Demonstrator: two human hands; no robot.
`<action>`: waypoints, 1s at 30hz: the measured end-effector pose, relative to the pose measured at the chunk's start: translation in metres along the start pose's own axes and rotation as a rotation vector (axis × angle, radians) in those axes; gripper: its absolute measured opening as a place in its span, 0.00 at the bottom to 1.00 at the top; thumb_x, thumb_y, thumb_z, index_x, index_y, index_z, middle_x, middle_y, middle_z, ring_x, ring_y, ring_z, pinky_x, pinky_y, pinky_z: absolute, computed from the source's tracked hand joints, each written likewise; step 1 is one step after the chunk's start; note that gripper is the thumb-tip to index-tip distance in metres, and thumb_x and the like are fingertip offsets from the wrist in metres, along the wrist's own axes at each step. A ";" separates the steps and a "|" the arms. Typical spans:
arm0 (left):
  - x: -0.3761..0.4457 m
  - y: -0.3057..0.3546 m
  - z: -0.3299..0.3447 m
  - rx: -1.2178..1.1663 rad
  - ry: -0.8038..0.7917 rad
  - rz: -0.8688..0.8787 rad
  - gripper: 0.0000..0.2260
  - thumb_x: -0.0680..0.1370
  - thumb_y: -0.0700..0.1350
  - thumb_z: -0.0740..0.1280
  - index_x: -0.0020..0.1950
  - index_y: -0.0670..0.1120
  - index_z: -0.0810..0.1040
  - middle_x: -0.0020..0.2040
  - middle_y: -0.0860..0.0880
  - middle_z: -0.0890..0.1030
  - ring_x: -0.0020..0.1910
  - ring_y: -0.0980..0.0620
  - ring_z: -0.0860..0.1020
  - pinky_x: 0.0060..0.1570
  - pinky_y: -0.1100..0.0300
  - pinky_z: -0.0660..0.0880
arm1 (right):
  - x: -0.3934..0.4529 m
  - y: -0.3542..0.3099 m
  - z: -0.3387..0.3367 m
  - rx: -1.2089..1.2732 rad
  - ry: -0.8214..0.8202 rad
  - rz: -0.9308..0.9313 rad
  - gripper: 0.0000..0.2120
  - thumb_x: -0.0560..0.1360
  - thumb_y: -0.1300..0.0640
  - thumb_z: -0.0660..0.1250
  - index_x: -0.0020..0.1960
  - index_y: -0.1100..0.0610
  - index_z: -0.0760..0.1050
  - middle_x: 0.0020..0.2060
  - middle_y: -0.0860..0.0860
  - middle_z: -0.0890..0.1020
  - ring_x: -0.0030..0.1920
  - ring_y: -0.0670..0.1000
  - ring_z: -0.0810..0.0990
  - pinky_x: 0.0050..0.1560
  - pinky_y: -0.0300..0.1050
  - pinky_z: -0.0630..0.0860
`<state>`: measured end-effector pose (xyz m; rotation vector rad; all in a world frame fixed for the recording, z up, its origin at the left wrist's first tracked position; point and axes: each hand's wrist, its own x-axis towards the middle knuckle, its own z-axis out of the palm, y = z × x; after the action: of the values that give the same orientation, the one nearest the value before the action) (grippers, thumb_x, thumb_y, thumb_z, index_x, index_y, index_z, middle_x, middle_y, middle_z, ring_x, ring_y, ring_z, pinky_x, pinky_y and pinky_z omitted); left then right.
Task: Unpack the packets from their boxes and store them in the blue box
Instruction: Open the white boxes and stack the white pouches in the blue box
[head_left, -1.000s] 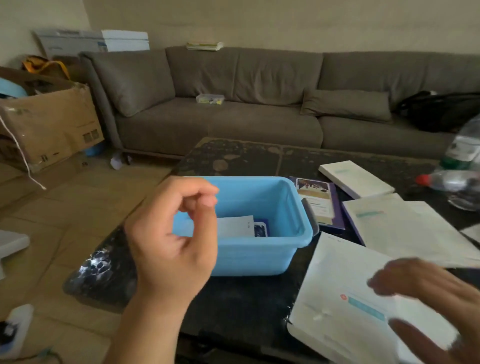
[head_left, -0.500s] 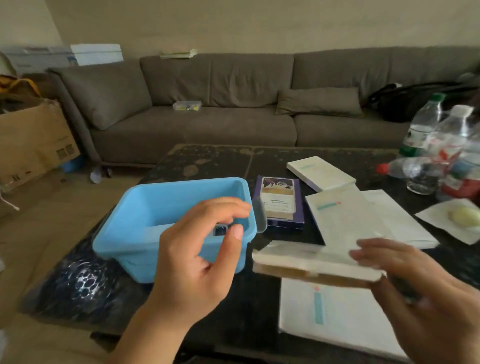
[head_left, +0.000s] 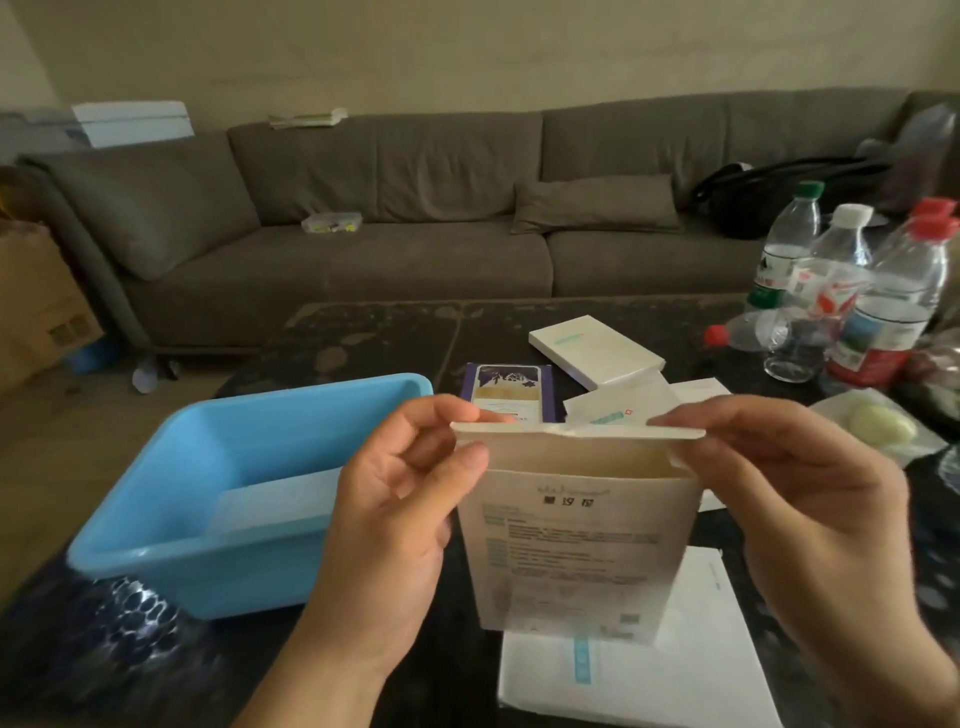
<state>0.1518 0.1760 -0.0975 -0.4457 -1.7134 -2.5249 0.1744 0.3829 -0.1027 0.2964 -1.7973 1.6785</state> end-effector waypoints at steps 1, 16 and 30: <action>0.000 0.001 -0.001 0.001 0.006 0.000 0.08 0.70 0.39 0.68 0.43 0.51 0.82 0.50 0.43 0.85 0.50 0.49 0.83 0.44 0.61 0.80 | -0.002 0.003 -0.004 -0.014 -0.051 -0.036 0.04 0.76 0.54 0.69 0.45 0.50 0.83 0.44 0.49 0.86 0.46 0.52 0.85 0.36 0.61 0.82; 0.002 -0.008 -0.002 -0.069 -0.057 0.010 0.07 0.68 0.42 0.73 0.44 0.49 0.82 0.49 0.44 0.84 0.49 0.48 0.82 0.45 0.60 0.79 | -0.008 -0.004 0.000 -0.091 -0.110 -0.056 0.04 0.74 0.58 0.74 0.46 0.50 0.82 0.46 0.51 0.86 0.45 0.56 0.85 0.39 0.60 0.82; 0.001 -0.010 0.000 -0.054 -0.144 -0.036 0.11 0.65 0.48 0.79 0.44 0.49 0.83 0.52 0.46 0.84 0.50 0.48 0.82 0.45 0.58 0.79 | -0.004 -0.012 -0.002 -0.146 -0.119 0.059 0.09 0.70 0.64 0.74 0.42 0.50 0.82 0.45 0.49 0.86 0.45 0.51 0.85 0.42 0.56 0.82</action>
<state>0.1492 0.1798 -0.1065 -0.6206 -1.7175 -2.6287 0.1852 0.3822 -0.0955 0.2872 -2.0231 1.5882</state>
